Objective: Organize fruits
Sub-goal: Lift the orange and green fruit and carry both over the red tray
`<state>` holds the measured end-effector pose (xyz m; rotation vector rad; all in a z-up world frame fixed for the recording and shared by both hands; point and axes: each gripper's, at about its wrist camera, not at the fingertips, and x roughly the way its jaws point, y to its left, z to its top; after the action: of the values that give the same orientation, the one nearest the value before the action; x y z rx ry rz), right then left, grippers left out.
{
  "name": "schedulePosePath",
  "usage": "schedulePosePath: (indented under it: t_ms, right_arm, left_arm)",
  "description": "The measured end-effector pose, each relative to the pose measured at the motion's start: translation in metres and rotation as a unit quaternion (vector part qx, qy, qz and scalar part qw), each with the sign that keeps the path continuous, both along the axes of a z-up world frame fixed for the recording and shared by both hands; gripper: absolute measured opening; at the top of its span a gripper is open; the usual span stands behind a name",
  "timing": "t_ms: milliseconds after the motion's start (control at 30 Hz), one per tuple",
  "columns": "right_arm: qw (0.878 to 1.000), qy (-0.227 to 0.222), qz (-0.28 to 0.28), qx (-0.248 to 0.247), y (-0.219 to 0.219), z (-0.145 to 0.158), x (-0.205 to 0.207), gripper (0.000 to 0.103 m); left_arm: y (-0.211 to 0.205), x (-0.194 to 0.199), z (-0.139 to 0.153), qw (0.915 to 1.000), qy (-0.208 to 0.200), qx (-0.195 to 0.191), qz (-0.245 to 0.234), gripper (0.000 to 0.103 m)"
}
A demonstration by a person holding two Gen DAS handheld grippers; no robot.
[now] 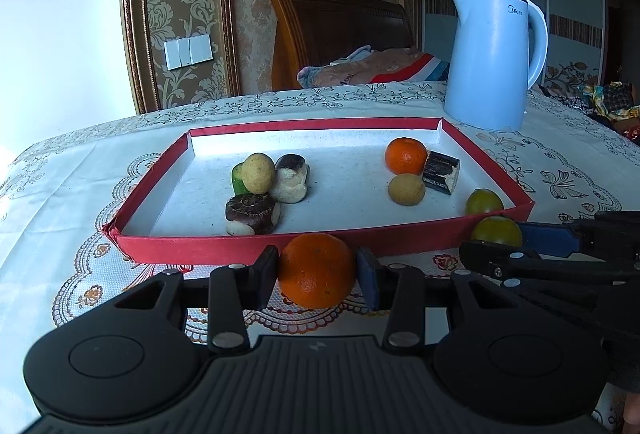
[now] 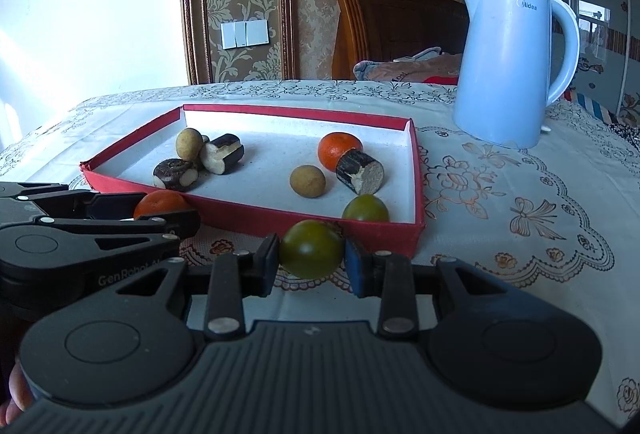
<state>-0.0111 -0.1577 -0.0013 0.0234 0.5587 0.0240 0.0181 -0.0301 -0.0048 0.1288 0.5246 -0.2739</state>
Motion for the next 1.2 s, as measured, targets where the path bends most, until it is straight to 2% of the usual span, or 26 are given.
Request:
schedulePosePath:
  t_ms: [433, 633, 900, 1200]
  right_arm:
    - [1.000, -0.014, -0.009, 0.009, -0.004, 0.006, 0.000, 0.033]
    - [1.000, -0.022, -0.014, 0.007, -0.006, 0.013, 0.003, 0.033]
    - [1.000, -0.012, -0.012, 0.000, 0.001, 0.021, 0.033, 0.033]
    - [0.998, 0.024, -0.055, 0.022, -0.014, 0.009, 0.084, 0.033]
  left_arm:
    - [-0.001, 0.000, 0.010, 0.9999, -0.002, -0.013, 0.008, 0.041]
    - [0.004, 0.007, 0.024, 0.9991, -0.004, -0.041, 0.014, 0.041]
    - [-0.005, 0.033, 0.030, 0.9988, -0.011, -0.028, 0.038, 0.041]
    - [-0.008, 0.070, 0.023, 0.9975, 0.001, -0.022, 0.068, 0.041]
